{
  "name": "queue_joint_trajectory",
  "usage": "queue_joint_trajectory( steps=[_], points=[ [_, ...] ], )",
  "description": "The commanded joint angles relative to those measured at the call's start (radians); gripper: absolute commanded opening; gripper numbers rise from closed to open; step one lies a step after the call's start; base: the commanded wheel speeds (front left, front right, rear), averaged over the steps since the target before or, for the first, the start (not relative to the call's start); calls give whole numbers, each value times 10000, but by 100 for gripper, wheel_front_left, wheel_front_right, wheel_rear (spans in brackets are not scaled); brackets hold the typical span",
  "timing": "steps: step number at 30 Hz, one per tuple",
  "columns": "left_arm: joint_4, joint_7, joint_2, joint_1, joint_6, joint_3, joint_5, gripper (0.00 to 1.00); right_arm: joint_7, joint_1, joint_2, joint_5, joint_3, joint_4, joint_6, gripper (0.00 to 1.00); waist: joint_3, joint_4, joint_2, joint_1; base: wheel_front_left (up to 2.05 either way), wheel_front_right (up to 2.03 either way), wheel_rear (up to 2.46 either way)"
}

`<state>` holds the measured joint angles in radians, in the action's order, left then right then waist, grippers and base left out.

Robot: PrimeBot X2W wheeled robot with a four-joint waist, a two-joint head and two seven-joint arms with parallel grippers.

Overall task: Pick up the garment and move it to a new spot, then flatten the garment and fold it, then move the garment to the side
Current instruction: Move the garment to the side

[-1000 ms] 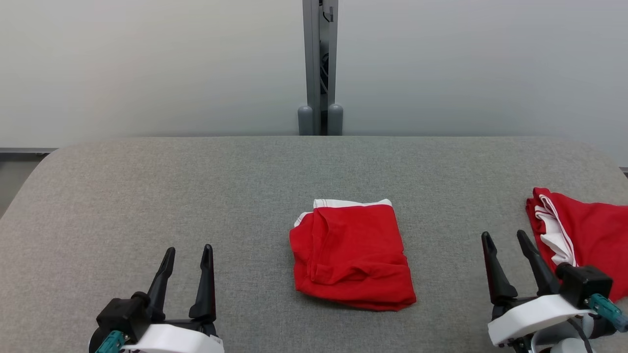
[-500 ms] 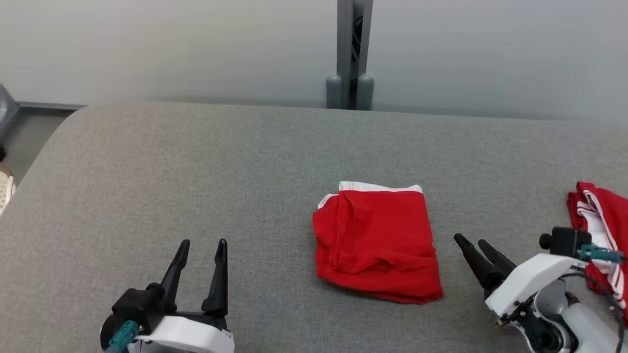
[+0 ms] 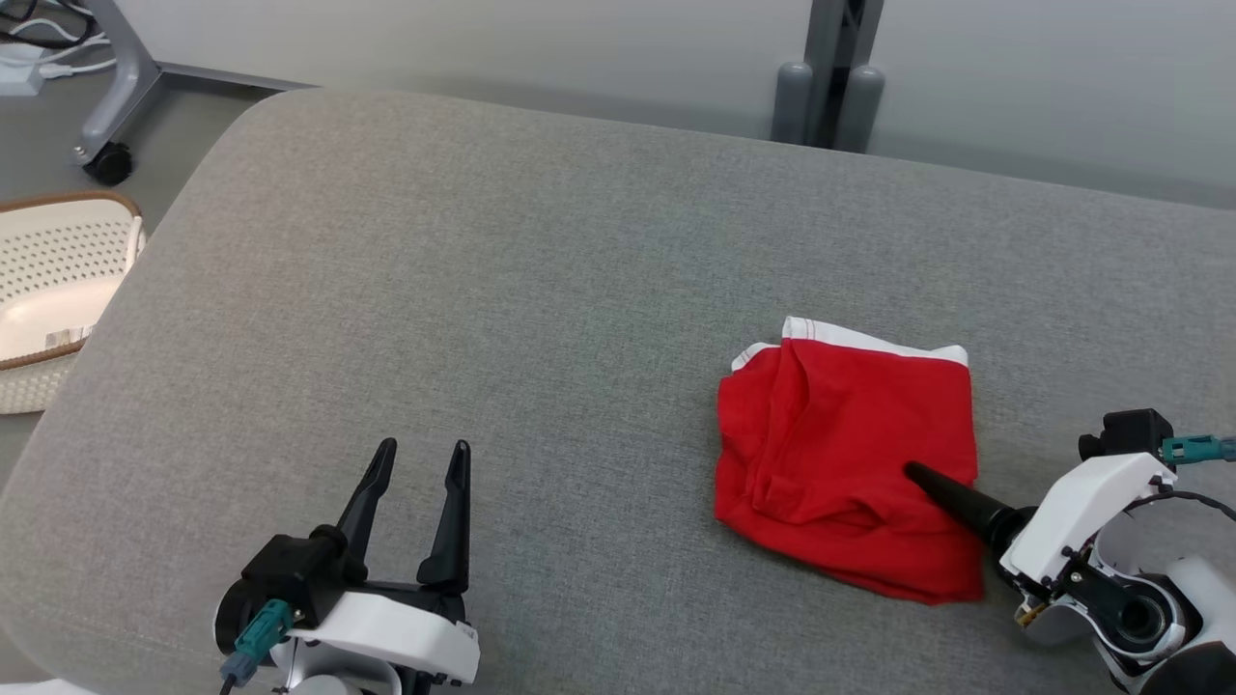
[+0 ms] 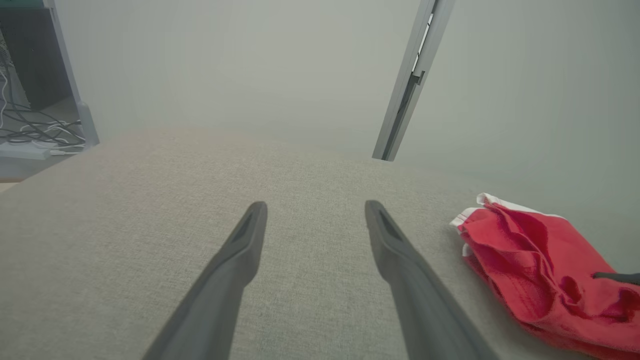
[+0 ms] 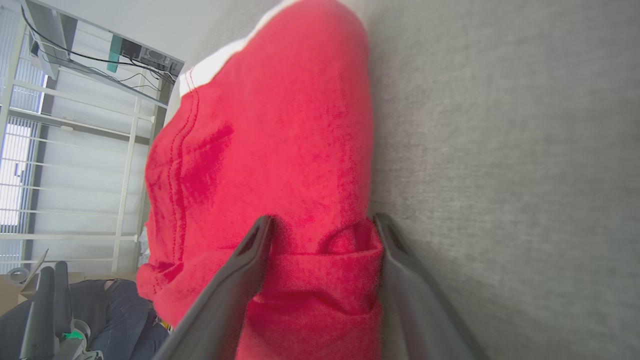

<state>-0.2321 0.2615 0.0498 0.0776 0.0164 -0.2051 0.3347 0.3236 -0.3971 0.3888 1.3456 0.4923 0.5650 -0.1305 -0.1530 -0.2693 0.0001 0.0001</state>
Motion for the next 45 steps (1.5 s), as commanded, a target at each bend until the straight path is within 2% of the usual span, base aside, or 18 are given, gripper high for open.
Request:
queue_joint_trajectory(
  steps=[1,8,17,18,19,20,21,28,32,36,43,45],
  points=[
    [48,29,27,219,-46,35,-26,100,121,-22,36,120,108,78,-4,100,-149,-224,-1,-1,0,0,0],
    [43,29,29,243,-49,11,18,100,-277,-145,-313,200,841,258,-4,100,-210,-509,-1,-1,0,0,0],
    [75,29,30,356,-108,-175,-69,100,-884,-538,-537,78,1806,518,-4,100,-292,-498,-1,-1,0,0,0],
    [81,29,30,366,-126,-201,-74,100,-961,-561,-538,118,1877,549,-4,97,-295,-492,-1,-1,0,0,0],
    [88,29,30,369,-146,-216,-73,100,-1048,-629,-511,116,1956,570,-4,45,-298,-483,-1,-1,0,0,0],
    [92,29,30,373,-161,-229,-72,100,-1167,-701,-464,64,2035,595,-4,4,-299,-472,-1,-1,0,0,0],
    [92,29,29,378,-173,-230,-71,100,-1293,-768,-419,17,2090,612,-4,0,-294,-457,-1,-1,0,0,0],
    [62,29,30,319,-166,-195,-37,100,-2301,-1173,79,-219,2657,423,-4,0,-65,-242,-1,-1,0,0,0],
    [42,29,29,157,-221,-99,77,100,-2646,-1289,420,-586,3385,241,-6,0,303,38,-1,-1,0,0,0],
    [96,29,27,75,-245,-132,260,100,-2666,-1500,1130,-835,4063,-76,-4,0,612,412,-1,-1,0,0,0],
    [179,29,32,-64,-407,-217,588,100,-2508,-2016,2474,-834,4603,-683,-4,0,847,1241,-1,-1,0,0,0],
    [194,29,30,-40,-420,-207,621,100,-2453,-2117,2672,-766,4620,-790,-4,0,836,1366,-1,-1,0,0,0]
  ],
)
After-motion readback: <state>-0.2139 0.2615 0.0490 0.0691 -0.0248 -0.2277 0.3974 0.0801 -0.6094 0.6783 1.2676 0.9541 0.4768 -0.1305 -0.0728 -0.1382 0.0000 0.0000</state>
